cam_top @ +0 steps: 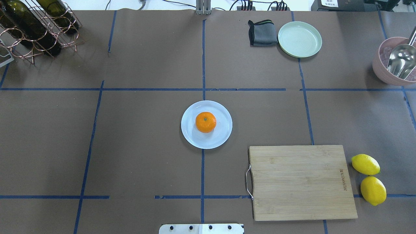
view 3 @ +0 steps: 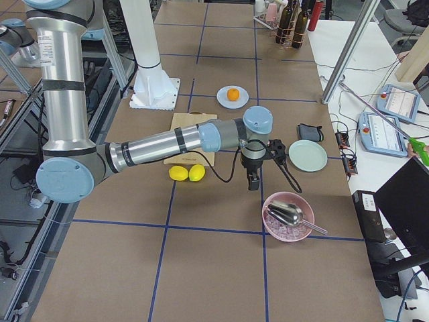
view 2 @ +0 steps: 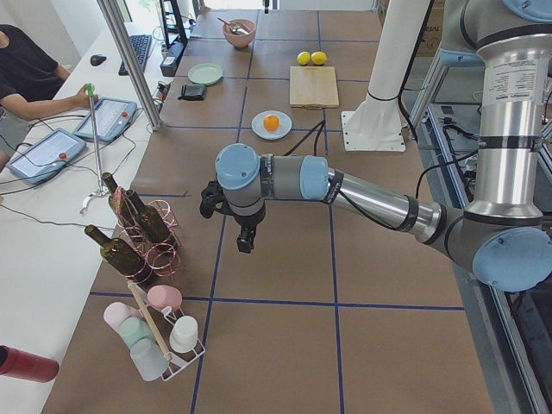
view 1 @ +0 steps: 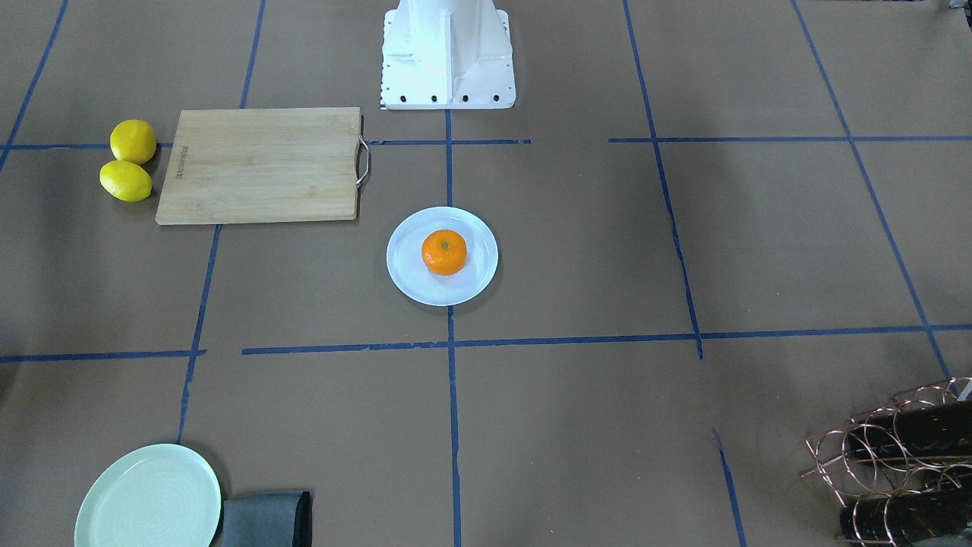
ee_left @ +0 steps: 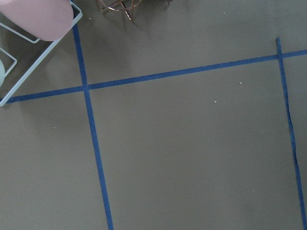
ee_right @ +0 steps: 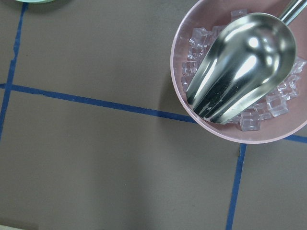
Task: Pick orange to plate
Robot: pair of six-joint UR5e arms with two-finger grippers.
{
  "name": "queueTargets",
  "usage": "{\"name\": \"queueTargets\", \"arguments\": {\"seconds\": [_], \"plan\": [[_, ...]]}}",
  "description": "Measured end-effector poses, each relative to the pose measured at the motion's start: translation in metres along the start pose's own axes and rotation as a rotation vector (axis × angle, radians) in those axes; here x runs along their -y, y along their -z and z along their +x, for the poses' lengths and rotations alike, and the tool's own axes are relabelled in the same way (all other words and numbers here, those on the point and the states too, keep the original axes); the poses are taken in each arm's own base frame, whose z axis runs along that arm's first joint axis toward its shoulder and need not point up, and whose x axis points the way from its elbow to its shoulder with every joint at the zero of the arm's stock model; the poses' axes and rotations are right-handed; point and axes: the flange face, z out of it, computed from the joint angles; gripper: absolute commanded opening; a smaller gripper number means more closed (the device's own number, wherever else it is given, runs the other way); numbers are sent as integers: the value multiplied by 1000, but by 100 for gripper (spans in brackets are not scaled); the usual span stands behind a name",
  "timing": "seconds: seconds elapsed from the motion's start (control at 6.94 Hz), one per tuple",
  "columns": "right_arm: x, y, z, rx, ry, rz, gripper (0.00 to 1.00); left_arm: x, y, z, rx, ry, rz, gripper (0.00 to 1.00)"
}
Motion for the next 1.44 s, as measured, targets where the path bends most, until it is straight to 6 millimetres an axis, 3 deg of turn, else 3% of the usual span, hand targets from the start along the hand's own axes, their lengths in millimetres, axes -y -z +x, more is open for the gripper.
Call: {"name": "queueTargets", "arguments": {"seconds": [0.58, 1.01, 1.44], "plan": [[-15, -12, 10, 73, -29, -33, 100, 22, -14, -26, 14, -6, 0, 100], [-16, -8, 48, 64, -29, -21, 100, 19, -36, -62, 58, 43, -56, 100], [-19, -13, 67, 62, -9, -31, 100, 28, -56, -95, 65, 30, -111, 100]]}}
